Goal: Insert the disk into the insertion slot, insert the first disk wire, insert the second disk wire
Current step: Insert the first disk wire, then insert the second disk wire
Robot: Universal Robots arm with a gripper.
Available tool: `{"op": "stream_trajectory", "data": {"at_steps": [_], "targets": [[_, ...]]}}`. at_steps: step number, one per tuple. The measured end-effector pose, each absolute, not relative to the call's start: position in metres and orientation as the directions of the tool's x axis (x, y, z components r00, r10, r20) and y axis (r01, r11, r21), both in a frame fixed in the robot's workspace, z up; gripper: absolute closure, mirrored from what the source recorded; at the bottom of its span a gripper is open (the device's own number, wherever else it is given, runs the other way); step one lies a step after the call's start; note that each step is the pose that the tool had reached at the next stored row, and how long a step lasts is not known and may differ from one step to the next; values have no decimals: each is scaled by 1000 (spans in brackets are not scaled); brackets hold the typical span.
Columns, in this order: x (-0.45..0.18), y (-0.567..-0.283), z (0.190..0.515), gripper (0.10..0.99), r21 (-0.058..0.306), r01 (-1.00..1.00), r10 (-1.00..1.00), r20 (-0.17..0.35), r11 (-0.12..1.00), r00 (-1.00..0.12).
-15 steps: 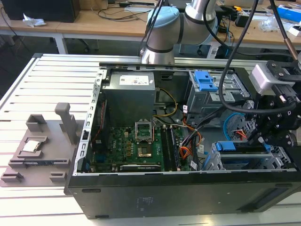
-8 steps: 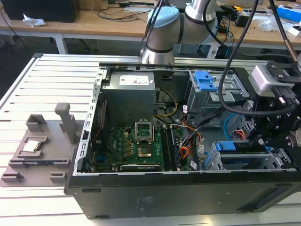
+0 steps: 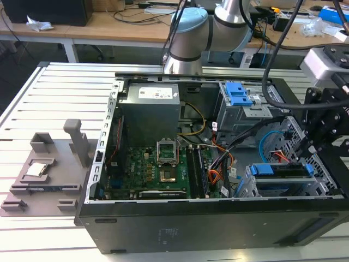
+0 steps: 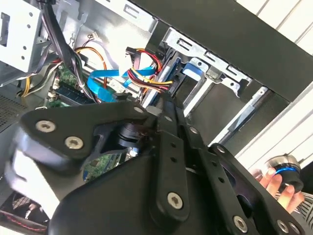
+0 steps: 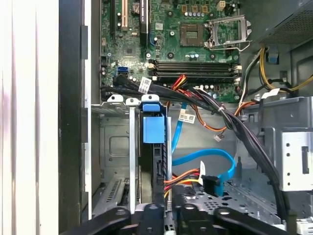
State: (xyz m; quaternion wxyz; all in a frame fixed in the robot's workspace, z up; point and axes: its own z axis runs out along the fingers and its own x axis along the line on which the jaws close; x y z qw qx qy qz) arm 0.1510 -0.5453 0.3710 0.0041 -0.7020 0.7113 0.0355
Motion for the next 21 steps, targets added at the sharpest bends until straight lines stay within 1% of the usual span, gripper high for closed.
{"op": "stream_trajectory", "data": {"at_steps": [1, 5, 21], "targets": [[151, -545, 373, 984, 45, -999, -998, -56, 12, -14], [151, -544, 380, 980, 45, -999, -998, -56, 12, -14], [151, -544, 380, 980, 45, -999, -998, -56, 12, -14]]}}
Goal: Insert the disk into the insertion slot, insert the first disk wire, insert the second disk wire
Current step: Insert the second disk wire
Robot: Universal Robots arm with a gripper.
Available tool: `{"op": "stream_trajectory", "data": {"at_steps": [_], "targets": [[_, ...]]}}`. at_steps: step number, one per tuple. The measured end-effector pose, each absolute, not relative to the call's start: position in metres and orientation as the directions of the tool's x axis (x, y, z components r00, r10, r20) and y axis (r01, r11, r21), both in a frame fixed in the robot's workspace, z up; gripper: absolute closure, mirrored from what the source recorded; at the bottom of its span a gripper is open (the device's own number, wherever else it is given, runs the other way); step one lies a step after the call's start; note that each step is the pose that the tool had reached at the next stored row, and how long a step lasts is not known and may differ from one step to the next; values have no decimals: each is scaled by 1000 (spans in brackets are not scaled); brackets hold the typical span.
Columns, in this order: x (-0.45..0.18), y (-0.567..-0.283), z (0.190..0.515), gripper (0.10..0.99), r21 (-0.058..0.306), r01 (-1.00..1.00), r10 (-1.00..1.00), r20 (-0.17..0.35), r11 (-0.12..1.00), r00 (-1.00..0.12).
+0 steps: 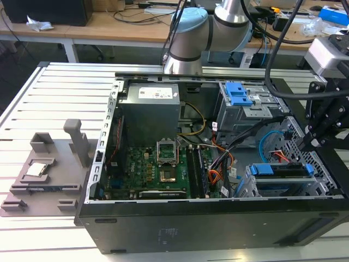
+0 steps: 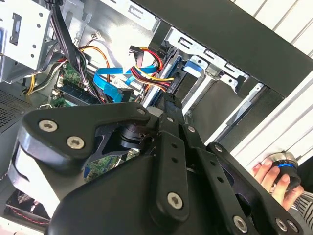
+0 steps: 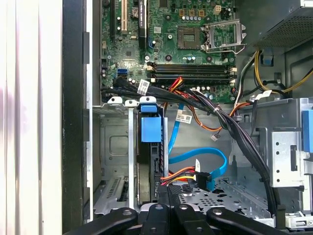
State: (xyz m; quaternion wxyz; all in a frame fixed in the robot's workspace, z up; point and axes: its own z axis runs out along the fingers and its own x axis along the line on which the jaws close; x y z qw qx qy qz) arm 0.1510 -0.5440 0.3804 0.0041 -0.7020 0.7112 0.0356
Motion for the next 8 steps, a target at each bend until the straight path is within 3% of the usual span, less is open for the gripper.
{"op": "stream_trajectory", "data": {"at_steps": [3, 8], "targets": [[151, -544, 381, 784, 45, -999, -998, -56, 12, -14], [151, -544, 382, 784, 45, -999, -998, -55, 12, -14]]}}
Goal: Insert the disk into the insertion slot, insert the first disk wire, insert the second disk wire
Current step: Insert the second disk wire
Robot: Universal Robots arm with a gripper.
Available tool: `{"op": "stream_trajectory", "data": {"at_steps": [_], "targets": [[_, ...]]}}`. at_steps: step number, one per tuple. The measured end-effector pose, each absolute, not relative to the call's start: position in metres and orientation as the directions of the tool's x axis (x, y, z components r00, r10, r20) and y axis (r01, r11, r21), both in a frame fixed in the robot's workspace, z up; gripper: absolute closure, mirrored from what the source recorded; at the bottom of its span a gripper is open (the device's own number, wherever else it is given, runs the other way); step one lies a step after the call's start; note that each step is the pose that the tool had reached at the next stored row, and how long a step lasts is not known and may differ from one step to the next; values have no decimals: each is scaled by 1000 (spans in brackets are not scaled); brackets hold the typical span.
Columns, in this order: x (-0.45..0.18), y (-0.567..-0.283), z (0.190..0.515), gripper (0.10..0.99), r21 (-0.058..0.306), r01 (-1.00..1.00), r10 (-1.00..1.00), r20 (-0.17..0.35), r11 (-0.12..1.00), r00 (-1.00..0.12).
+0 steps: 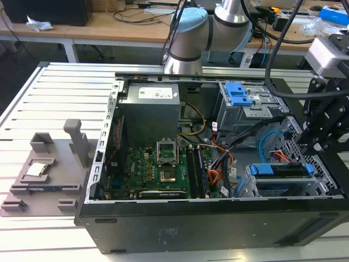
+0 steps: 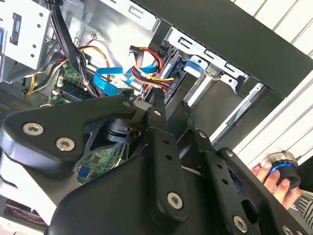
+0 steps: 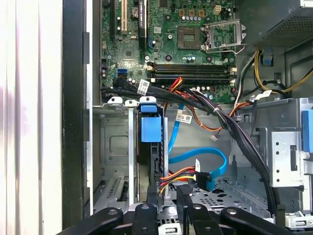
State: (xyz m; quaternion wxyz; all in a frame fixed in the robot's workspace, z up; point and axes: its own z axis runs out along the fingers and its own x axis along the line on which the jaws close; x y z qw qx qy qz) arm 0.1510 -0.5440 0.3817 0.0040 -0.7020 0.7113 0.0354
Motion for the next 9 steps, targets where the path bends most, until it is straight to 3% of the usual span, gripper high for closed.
{"op": "stream_trajectory", "data": {"at_steps": [9], "targets": [[151, -538, 391, 784, 45, -999, -998, -56, 12, -14]]}}
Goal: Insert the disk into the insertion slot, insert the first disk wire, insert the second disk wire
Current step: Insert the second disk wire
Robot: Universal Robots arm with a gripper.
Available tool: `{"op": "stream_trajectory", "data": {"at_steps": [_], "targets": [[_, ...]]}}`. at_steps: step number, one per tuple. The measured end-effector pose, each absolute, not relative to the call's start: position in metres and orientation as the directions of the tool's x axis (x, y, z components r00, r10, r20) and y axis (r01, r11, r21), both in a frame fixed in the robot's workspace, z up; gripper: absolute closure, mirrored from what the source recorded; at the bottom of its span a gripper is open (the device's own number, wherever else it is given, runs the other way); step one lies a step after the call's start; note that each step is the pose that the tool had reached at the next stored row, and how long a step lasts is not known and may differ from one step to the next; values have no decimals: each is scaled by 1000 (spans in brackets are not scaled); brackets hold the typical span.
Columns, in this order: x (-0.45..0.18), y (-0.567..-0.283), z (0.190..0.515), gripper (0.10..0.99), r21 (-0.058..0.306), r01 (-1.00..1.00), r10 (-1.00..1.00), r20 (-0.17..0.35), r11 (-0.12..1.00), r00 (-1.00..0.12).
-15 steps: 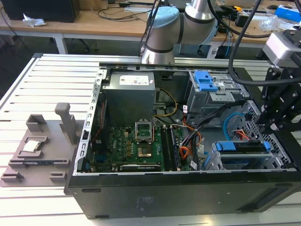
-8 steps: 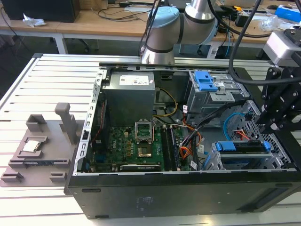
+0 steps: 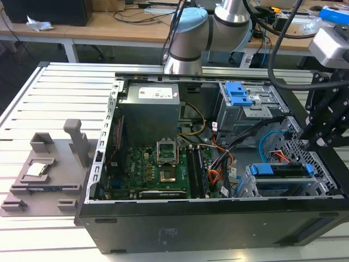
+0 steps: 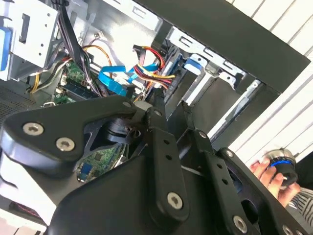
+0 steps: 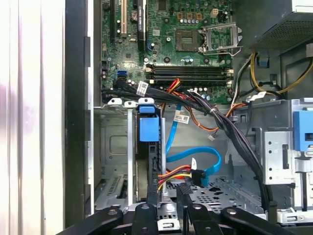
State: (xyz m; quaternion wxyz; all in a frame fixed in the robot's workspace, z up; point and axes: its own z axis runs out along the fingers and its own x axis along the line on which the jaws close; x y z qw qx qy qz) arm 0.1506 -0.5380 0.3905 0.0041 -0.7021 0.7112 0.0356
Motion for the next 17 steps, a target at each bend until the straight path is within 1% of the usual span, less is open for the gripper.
{"op": "stream_trajectory", "data": {"at_steps": [4, 6, 9, 11, 17], "targets": [[146, -507, 390, 784, 45, -999, -999, -52, 7, -10], [142, -503, 388, 784, 45, -999, -999, -38, -7, 5], [140, -502, 385, 784, 45, -998, -999, -38, -40, 38], [139, -502, 383, 784, 45, -996, -996, -27, -82, 80], [137, -502, 378, 784, 48, -993, -994, -7, -111, 110]]}}
